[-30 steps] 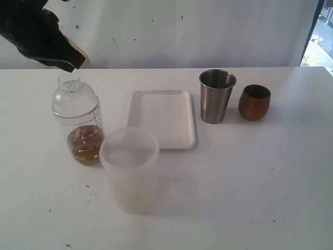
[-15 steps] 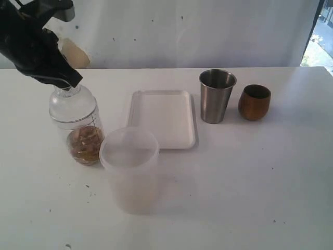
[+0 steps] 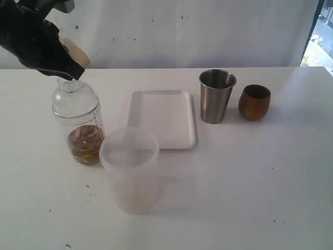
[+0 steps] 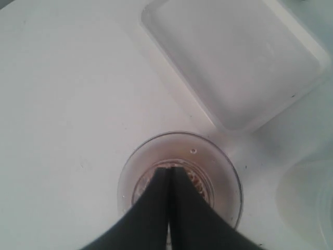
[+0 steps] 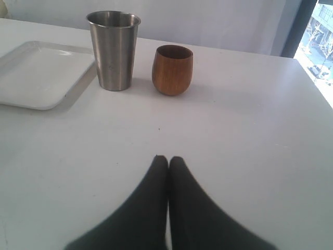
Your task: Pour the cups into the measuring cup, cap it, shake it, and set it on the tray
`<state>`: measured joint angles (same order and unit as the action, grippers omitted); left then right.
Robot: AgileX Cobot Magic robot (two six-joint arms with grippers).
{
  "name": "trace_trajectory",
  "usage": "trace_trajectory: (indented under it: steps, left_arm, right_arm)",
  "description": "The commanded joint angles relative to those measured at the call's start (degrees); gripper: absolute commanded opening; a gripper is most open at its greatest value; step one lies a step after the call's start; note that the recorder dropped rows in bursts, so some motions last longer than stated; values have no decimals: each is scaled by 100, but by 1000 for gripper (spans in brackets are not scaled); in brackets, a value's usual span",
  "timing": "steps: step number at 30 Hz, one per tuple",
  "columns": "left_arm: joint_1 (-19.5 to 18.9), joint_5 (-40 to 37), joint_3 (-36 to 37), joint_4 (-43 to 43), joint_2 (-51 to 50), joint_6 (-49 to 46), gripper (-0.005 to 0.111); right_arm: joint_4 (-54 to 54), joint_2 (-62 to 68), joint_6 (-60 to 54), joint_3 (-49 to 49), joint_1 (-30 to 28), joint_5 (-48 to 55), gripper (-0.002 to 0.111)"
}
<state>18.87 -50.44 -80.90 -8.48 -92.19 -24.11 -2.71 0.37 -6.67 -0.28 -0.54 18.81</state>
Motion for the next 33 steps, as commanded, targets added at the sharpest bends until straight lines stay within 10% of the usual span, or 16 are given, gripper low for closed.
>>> trace_trajectory:
  steps: [1,33]
  left_arm:
    - [18,-93,9,6,82,-11,0]
    - [18,33,19,0,-36,-39,0]
  right_arm:
    - [-13,-37,2,28,-12,-45,0]
    - [-13,-37,112,28,-12,-45,0]
